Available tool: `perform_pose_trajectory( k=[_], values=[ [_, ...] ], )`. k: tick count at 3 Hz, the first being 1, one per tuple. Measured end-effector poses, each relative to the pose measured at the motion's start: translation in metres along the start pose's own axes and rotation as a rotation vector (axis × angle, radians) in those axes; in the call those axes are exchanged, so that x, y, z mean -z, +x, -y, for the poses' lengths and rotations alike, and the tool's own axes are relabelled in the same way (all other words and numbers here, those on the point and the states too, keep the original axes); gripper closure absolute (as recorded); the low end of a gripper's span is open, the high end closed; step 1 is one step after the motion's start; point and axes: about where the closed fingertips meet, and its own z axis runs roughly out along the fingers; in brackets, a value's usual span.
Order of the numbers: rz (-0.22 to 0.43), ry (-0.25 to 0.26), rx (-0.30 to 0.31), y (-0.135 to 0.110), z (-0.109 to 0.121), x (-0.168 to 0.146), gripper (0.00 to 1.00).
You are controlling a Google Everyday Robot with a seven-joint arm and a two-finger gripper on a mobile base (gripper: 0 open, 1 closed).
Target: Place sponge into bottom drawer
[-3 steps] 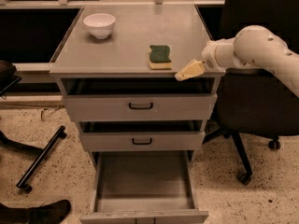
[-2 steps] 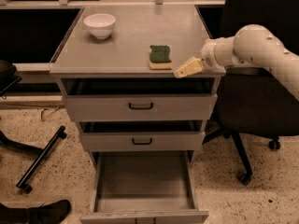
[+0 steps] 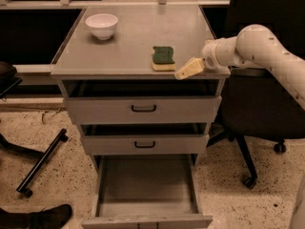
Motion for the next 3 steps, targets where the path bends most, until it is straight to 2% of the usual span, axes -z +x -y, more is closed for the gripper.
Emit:
perform_pose_trajectory(
  k=[1, 2, 3],
  values=[
    [0.057, -0.059, 0.025, -0.031, -0.01, -0.004, 0.0],
    [0.127, -0.122, 0.074, -0.076, -0.019, 0.008, 0.0],
    [0.121, -0.125, 0.07, -0.071, -0.017, 0.0, 0.0]
  ],
)
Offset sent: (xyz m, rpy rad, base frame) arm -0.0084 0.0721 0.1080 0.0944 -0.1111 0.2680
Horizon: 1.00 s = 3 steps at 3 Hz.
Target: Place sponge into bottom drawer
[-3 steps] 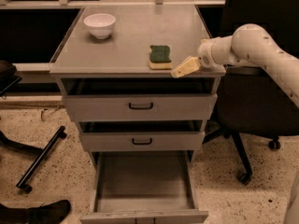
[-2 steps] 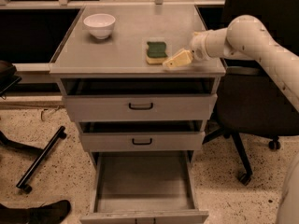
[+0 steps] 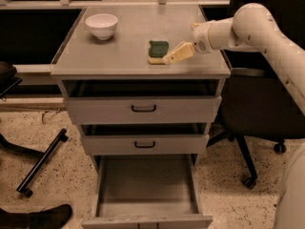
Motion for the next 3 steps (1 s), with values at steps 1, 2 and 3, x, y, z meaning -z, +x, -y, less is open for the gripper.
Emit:
perform_pose_trajectory(
  k=[1, 2, 3],
  values=[
    [-0.023, -0.043, -0.001, 0.015, 0.013, -0.049, 0.0],
    [-0.028, -0.056, -0.003, 0.017, 0.013, -0.056, 0.0],
    [-0.03, -0.074, -0.008, 0.02, 0.011, -0.062, 0.0]
  ],
)
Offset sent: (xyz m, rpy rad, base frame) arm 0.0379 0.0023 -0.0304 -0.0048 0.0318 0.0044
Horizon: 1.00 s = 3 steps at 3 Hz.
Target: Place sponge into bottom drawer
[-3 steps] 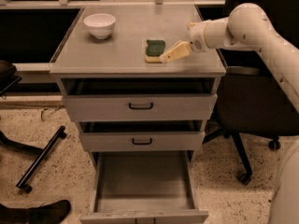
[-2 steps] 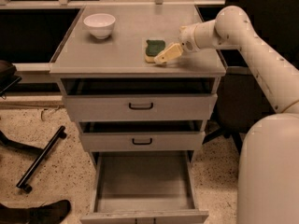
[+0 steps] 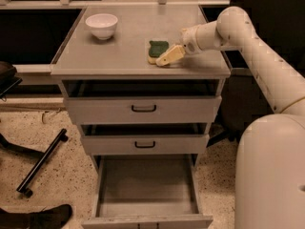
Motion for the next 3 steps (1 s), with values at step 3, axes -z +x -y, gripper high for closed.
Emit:
perform_pose_trajectory(
  k=[3],
  values=[
    [0.013, -0.044, -0.002, -0.0007, -0.0054, -0.0093, 0.18]
  ],
)
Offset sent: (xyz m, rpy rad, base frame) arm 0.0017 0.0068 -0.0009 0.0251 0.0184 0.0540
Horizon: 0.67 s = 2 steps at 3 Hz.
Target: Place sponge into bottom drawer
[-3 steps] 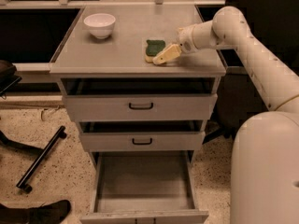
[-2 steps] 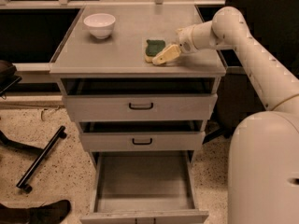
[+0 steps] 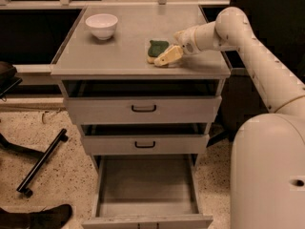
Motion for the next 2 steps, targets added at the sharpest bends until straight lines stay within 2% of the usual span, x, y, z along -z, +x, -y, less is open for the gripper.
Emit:
perform_pose_trajectory(
  k=[2],
  values=[
    [0.0, 0.0, 0.001, -0.0012, -0.0018, 0.0022, 0.64]
  ],
)
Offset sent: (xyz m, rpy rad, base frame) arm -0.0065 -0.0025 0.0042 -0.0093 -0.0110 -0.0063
